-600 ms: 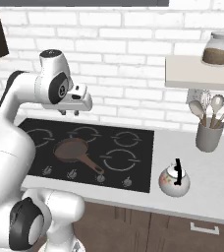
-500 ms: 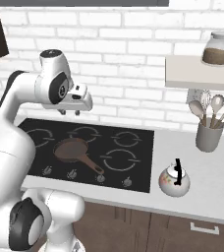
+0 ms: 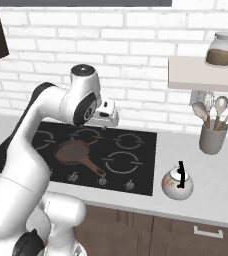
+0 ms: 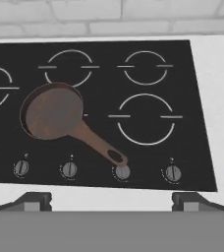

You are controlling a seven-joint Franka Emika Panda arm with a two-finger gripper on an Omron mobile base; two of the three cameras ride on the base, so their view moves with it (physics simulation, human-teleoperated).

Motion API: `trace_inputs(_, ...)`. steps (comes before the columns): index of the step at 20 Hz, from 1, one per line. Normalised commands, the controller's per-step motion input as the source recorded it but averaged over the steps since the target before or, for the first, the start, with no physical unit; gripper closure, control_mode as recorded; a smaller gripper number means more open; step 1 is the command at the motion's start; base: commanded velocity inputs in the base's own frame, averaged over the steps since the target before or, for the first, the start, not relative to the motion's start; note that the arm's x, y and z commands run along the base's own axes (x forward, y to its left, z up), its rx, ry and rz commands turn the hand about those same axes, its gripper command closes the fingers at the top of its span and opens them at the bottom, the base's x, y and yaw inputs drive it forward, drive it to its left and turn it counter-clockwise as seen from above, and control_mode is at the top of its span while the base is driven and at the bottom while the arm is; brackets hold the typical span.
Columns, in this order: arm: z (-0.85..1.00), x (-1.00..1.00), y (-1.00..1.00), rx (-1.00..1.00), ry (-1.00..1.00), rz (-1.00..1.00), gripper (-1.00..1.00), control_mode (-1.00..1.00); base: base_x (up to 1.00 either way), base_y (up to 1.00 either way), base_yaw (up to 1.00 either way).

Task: Pick the kettle from the counter and place it on a stove burner. Then turn the burner on.

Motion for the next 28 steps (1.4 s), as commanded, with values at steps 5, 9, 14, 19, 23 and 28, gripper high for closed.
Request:
trace_inputs(5,-0.14,-0.22,-0.81,0.03,0.0,0.0,-1.0,-1.0,0.0,0.0,0.0)
trace_inputs(9,-0.05,-0.09,-0.79,0.0,0.0,0.0,-1.0,-1.0,0.0,0.0,0.0)
trace_inputs(14,-0.15,-0.09,-0.81,-0.02,0.06,0.0,-1.0,-1.0,0.0,0.0,0.0)
trace_inputs(19,-0.25,-0.14,-0.92,-0.05,0.09,0.0,-1.0,-1.0,0.0,0.0,0.0)
trace_inputs(23,-0.43,-0.17,-0.94,-0.07,0.13,0.0,-1.0,-1.0,0.0,0.0,0.0)
trace_inputs(28,-0.32,-0.16,-0.81,-0.08,0.06,0.0,-1.0,-1.0,0.0,0.0,0.0)
